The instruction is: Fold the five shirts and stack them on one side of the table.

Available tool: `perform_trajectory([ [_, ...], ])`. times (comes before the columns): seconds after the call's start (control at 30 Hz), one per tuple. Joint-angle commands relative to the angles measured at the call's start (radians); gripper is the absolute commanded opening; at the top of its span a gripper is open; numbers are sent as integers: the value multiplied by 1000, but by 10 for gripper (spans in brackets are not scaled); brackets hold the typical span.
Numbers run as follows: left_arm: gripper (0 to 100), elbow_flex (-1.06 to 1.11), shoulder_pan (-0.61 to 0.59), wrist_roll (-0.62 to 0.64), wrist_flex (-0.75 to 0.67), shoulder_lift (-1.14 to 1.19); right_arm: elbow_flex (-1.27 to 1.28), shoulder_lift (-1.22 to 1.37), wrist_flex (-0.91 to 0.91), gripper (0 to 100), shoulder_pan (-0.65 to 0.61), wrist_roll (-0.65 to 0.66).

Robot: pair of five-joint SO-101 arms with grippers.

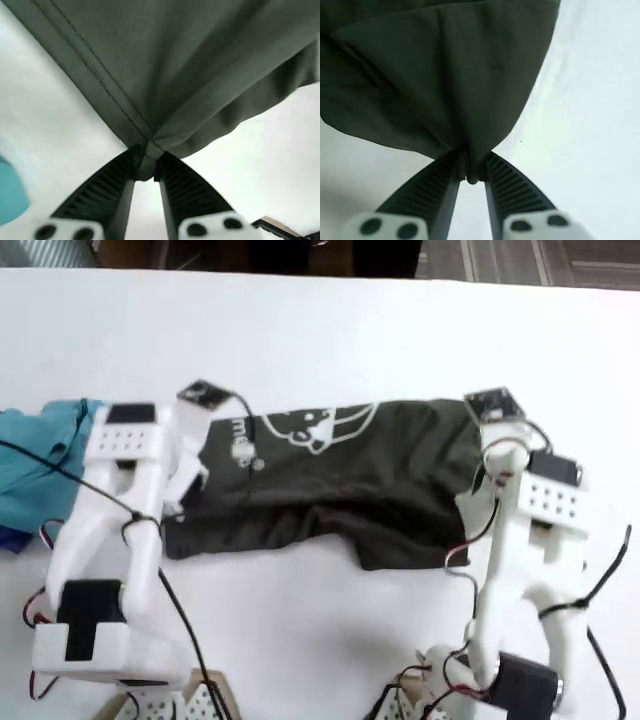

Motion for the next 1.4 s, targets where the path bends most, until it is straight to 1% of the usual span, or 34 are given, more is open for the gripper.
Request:
perform_trajectory([
  [0.0, 27, 88, -11, -12, -66, -54, 57, -68, -30, 20, 15, 6],
  [0.13, 27, 111, -14, -12, -68, -57, 35, -74, -21, 20, 16, 0],
  [0.23, 27, 97, -49, -12, -64, -57, -49, -74, 39, 20, 24, 2],
  [0.4, 27, 21, -103, -20, 18, -57, -241, -65, 147, 20, 73, 5],
  [0.5, 27, -8, -104, -49, 63, -57, -261, -65, 188, 20, 74, 6],
  [0.67, 27, 31, -97, -54, 48, -49, -187, -64, 193, 20, 77, 8],
  [0.87, 27, 183, -97, -55, -68, -49, 46, -65, 50, 20, 74, 8],
  [0.97, 27, 220, -97, -55, -118, -49, 129, -65, -19, 20, 74, 8],
  [1.2, 29, 220, -97, -55, -150, -52, 123, -68, -38, 22, 74, 6],
  [1.27, 59, 193, -97, -54, -126, -51, 100, -70, -12, 57, 74, 2],
  [1.37, 167, 110, -98, -54, -55, -54, 48, -73, 45, 168, 71, 6],
])
